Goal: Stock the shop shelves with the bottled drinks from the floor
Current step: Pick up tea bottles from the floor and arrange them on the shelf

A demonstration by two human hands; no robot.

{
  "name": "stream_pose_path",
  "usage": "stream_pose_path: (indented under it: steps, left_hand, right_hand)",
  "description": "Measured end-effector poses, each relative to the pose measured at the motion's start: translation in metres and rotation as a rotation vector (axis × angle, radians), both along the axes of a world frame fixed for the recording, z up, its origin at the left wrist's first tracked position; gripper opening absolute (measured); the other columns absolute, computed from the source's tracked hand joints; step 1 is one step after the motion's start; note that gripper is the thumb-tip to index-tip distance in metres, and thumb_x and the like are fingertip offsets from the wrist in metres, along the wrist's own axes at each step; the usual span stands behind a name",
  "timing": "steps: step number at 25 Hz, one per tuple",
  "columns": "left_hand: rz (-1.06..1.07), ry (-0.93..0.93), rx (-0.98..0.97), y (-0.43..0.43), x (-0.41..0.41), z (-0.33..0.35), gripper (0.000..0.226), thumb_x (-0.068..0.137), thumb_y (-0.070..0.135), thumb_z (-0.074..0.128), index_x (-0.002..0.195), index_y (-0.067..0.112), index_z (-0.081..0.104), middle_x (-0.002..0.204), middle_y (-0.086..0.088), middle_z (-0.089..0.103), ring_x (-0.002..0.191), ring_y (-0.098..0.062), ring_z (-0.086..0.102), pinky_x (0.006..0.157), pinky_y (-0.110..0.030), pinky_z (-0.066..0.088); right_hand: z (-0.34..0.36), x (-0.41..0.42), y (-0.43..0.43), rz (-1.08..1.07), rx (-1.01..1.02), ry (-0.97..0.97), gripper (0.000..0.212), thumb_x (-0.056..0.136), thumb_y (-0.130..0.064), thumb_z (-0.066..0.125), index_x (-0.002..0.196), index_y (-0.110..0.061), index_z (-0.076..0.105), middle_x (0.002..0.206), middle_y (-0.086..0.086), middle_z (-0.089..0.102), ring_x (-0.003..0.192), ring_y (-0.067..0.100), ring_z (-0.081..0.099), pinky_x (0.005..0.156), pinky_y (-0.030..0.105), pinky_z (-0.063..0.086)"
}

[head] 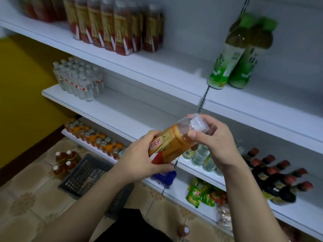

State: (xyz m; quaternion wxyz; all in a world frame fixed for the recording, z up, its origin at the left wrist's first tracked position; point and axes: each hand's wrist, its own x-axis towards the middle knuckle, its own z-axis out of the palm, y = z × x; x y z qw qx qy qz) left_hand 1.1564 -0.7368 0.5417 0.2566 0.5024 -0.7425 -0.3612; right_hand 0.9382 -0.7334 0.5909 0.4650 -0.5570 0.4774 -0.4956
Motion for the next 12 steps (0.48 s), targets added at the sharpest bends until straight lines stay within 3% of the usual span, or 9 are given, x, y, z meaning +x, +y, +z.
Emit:
stream_pose_path:
  steps: [6, 12]
  left_hand:
    - [0.189, 0.090, -0.151, -0.019, 0.004, 0.020, 0.078, 0.059, 0.067, 0.078, 0.119, 0.051, 0.031, 0.112, 0.024, 0.050, 0.103, 0.001, 0.054, 0.081, -0.023, 0.054]
    - [0.385, 0.238, -0.233, -0.081, 0.007, 0.034, 0.074, 0.059, 0.062, 0.080, 0.115, 0.047, 0.035, 0.109, 0.017, 0.054, 0.100, -0.003, 0.057, 0.083, -0.033, 0.057]
  right_hand:
    - [0.022, 0.022, -0.037, 0.042, -0.022, -0.032, 0.045, 0.067, -0.042, 0.075, 0.109, -0.027, 0.070, 0.099, 0.000, 0.074, 0.089, 0.020, 0.067, 0.070, 0.034, 0.053]
    - [0.039, 0.065, -0.095, 0.071, 0.006, 0.109, 0.046, 0.079, -0.039, 0.079, 0.119, -0.023, 0.063, 0.106, -0.008, 0.072, 0.093, 0.007, 0.069, 0.072, 0.023, 0.055]
